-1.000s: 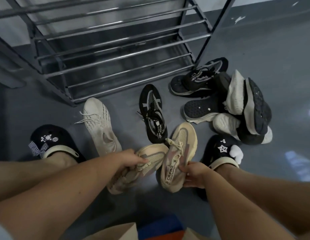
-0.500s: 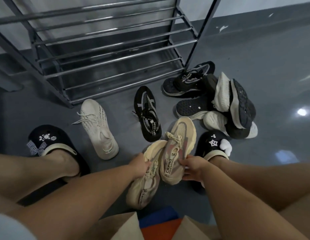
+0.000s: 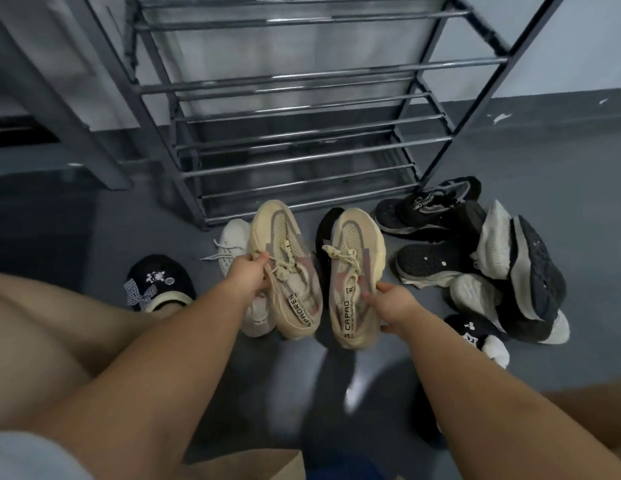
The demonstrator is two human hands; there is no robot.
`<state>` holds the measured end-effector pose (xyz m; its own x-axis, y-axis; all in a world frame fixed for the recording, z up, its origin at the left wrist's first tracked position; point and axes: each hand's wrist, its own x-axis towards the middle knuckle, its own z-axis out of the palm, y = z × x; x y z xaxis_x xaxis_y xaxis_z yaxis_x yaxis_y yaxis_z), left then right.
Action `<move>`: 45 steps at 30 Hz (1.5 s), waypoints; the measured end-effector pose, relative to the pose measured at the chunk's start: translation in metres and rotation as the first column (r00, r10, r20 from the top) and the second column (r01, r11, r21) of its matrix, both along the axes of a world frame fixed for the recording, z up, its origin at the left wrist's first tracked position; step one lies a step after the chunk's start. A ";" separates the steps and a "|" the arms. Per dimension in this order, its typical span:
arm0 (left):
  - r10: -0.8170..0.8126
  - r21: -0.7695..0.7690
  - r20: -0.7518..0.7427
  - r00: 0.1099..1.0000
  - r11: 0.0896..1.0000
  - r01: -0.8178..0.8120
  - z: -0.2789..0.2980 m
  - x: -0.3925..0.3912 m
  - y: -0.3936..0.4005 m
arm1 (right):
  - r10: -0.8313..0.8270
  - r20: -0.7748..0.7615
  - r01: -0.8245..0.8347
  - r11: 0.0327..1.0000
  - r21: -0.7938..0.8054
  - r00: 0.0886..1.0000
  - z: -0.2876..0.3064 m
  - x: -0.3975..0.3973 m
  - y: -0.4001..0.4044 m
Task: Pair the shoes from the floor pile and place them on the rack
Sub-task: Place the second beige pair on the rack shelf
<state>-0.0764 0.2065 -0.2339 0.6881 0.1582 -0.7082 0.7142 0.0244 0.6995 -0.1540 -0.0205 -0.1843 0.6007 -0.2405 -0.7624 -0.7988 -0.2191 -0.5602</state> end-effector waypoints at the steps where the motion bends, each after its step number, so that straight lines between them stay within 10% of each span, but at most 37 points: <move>1: 0.034 -0.012 -0.010 0.999 0.999 -0.034 -0.002 0.003 0.006 | 0.034 0.008 -0.034 0.999 -0.033 0.999 0.002 0.009 0.005; 23: -0.311 0.277 -0.251 0.917 0.884 0.376 -0.030 0.012 0.037 | 0.179 -0.019 -0.180 0.983 -0.042 0.984 -0.063 0.041 0.050; 37: -0.527 0.497 -0.430 0.733 0.539 0.680 -0.010 -0.040 -0.021 | 0.099 -0.029 -0.101 0.993 -0.061 0.995 -0.065 0.009 0.055; 45: -0.458 0.366 -0.431 0.777 0.698 0.615 -0.006 -0.028 -0.007 | 0.049 -0.005 -0.049 0.997 0.064 0.999 -0.068 0.013 0.042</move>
